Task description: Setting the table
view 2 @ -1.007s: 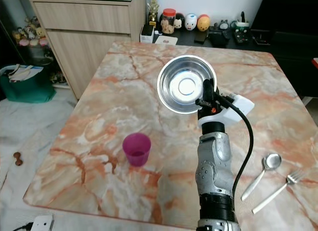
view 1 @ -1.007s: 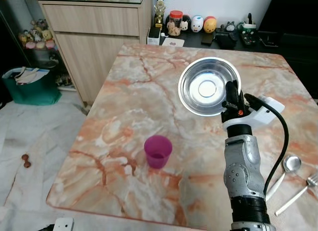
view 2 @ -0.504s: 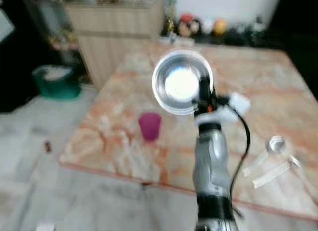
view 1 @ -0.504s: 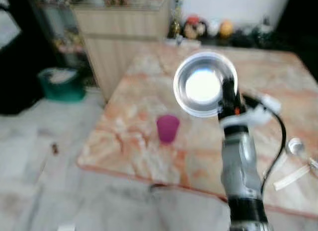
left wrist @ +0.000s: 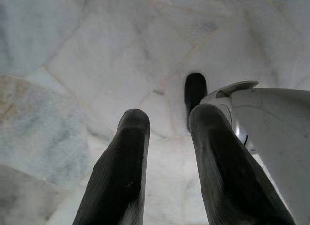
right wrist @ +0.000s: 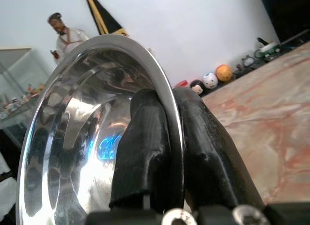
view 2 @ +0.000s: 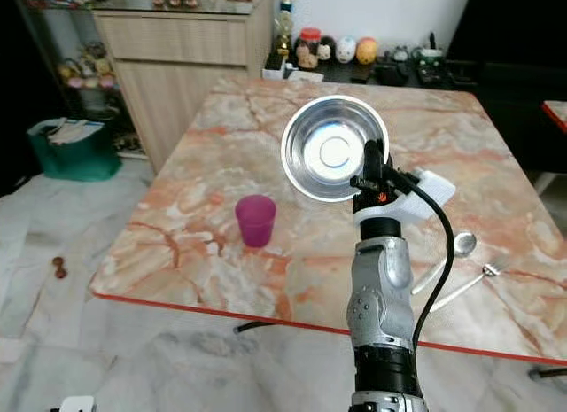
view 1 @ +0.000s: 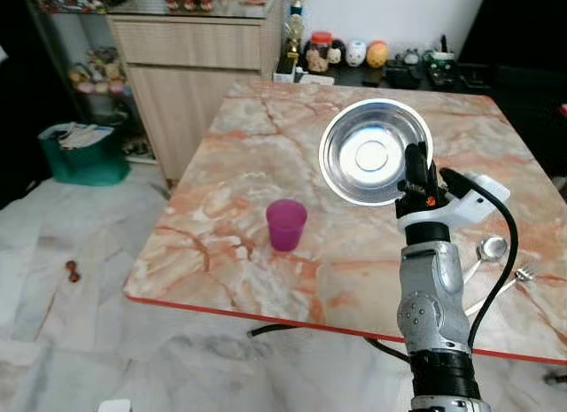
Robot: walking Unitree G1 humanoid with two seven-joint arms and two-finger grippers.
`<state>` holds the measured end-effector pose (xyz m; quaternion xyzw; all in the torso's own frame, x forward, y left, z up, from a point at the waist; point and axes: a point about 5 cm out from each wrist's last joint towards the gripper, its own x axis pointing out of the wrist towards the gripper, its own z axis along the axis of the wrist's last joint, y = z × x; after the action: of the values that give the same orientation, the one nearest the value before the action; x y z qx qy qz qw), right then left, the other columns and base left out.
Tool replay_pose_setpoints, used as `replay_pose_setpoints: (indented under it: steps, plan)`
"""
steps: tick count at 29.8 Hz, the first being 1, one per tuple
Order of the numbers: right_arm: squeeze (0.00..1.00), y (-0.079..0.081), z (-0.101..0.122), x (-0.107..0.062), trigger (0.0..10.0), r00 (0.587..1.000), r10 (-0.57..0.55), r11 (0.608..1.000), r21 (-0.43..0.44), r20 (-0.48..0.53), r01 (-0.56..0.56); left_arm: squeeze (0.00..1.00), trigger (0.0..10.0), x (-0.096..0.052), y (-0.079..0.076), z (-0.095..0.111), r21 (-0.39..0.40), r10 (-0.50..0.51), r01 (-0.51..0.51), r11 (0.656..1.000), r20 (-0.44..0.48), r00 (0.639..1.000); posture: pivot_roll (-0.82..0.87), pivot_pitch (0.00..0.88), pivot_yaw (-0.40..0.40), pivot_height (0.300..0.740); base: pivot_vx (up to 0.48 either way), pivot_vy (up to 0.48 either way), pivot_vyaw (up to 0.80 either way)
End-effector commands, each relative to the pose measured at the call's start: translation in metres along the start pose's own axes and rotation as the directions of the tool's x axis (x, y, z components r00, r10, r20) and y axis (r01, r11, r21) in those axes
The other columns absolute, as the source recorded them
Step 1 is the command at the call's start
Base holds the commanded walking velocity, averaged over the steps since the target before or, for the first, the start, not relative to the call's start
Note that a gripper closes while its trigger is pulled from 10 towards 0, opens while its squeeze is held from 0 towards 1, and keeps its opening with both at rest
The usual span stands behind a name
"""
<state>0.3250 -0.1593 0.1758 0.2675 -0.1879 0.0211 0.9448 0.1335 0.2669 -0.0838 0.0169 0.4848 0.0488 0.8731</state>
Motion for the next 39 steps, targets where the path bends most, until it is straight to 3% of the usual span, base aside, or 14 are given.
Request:
replay_pose_setpoints:
  steps: [1,12,23,39]
  plan:
    - [0.00,0.008,0.014,0.006,10.0,0.997,0.023,1.000,0.002,0.067,-0.023,0.00,10.0,0.000,0.001,0.000,0.054,-0.002,0.003,0.999,-0.004,1.000,0.00,0.000,-0.005,0.740,0.000,0.000,0.00]
    - [0.00,0.007,0.016,0.007,10.0,0.997,0.021,1.000,-0.009,0.073,-0.020,0.00,10.0,-0.001,0.001,0.000,0.062,-0.002,0.002,0.998,0.004,1.000,-0.01,0.000,-0.005,0.740,0.000,-0.210,0.00]
    - [0.00,0.018,0.023,0.019,10.0,0.995,0.043,0.999,0.000,0.094,-0.043,0.00,10.0,0.001,0.001,0.007,0.062,0.016,-0.018,0.998,0.030,0.999,-0.02,0.000,-0.020,0.740,0.000,-0.343,0.00]
    - [0.00,0.018,0.022,0.017,10.0,0.996,0.028,1.000,0.002,0.090,-0.028,0.00,10.0,0.001,0.004,0.009,0.057,0.027,-0.029,0.998,0.036,0.999,-0.01,0.000,-0.017,0.740,0.000,-0.349,0.00]
